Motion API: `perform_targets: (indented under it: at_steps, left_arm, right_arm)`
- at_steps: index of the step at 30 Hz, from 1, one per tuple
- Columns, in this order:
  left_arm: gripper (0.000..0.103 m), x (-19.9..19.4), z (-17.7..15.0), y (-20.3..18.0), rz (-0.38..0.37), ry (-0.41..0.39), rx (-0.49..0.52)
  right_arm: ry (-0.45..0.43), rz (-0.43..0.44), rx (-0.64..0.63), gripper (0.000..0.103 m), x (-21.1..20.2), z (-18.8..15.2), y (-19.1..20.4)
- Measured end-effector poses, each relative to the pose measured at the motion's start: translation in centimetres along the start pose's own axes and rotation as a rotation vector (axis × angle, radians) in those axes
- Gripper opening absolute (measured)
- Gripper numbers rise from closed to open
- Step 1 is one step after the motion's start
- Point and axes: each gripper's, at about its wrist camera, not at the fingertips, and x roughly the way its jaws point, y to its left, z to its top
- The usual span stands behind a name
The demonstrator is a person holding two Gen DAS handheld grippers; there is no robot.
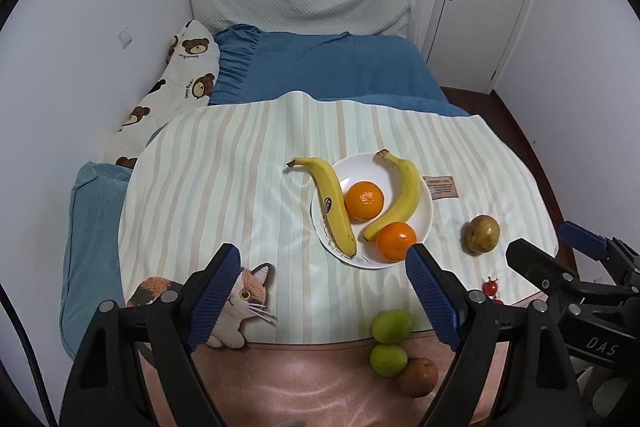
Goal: Organize fruits
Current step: 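Withdraw both grippers from the plate toward the brown apple and kiwi, then grasp the brown apple with the right gripper while the left gripper grasps the kiwi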
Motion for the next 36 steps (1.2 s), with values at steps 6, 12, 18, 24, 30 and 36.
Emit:
perform_targets:
  at_steps: [6,12,18,24,30,36]
  left_arm:
    - [0.084,-0.9,-1.0,0.0,-0.022,0.008,-0.013]
    - [0.084,1.8,-3.5,-0.1,0.011,0.11,0.009]
    - [0.084,8.6,-9.0,0.0,0.05,0.325,0.053]
    - [0.084,14.0,-13.8,0.0,0.05,0.511,0.062]
    - [0.084,14.9,-14.7,-1.3,0.048,0.538,0.092]
    - [0.084,14.1,-12.1,-4.6,0.014,0.489,0.138]
  right_arm:
    - [-0.014,0.024,0.008,0.097,-2.1,-0.4,0.4]
    - [0.155,0.049,0.027,0.097,1.2,-3.7,-0.8]
    - [0.461,0.097,0.121,0.096,9.9,-11.6,-3.8]
    - [0.654,0.1,0.213,0.094,16.9,-19.2,-5.3]
    - [0.682,0.082,0.253,0.07,20.4,-22.7,-5.5]
    - [0.585,0.06,0.239,0.069,17.8,-22.6,-6.7]
